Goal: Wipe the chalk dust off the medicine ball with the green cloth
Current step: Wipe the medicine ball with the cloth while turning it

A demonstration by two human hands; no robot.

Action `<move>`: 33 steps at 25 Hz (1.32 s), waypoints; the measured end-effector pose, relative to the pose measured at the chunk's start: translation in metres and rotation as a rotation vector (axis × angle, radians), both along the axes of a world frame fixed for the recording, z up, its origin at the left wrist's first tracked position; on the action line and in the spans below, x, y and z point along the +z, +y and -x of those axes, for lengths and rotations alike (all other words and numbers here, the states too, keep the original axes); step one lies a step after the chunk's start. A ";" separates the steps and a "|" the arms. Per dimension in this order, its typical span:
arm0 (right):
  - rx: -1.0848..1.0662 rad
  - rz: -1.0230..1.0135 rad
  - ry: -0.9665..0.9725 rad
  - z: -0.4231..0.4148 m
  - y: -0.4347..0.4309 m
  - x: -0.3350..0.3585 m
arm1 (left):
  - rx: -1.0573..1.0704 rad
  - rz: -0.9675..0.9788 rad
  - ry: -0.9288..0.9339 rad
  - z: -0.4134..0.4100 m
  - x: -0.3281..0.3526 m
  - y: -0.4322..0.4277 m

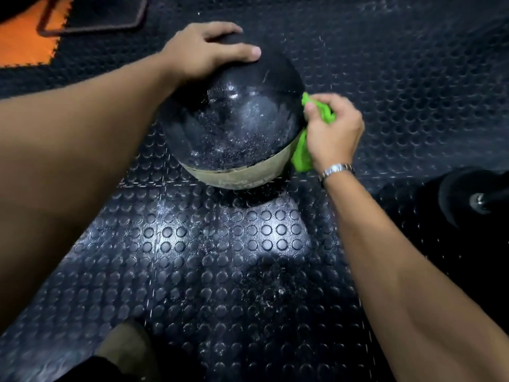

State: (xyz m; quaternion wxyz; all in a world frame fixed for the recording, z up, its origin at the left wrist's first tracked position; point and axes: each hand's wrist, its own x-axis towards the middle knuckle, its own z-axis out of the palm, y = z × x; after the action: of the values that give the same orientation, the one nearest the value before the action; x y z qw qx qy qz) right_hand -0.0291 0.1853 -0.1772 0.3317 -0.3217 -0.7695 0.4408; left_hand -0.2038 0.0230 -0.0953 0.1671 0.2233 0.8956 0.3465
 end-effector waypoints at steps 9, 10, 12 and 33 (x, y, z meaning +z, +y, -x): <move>-0.022 0.020 0.029 0.000 -0.003 -0.003 | 0.014 0.024 0.040 -0.005 0.003 0.013; 0.017 -0.020 0.072 -0.006 -0.010 -0.004 | 0.030 0.029 0.038 -0.004 0.004 0.012; 0.143 -0.106 0.109 -0.030 -0.029 -0.013 | 0.053 0.022 0.026 -0.004 0.007 0.008; 0.018 -0.176 0.208 -0.020 -0.039 -0.004 | 0.064 0.051 0.004 -0.016 0.010 0.029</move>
State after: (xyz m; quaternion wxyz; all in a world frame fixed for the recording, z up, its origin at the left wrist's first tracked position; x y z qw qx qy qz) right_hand -0.0094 0.1465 -0.1813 0.4325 -0.2370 -0.7697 0.4054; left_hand -0.1875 0.0519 -0.0857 0.1596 0.1908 0.9113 0.3281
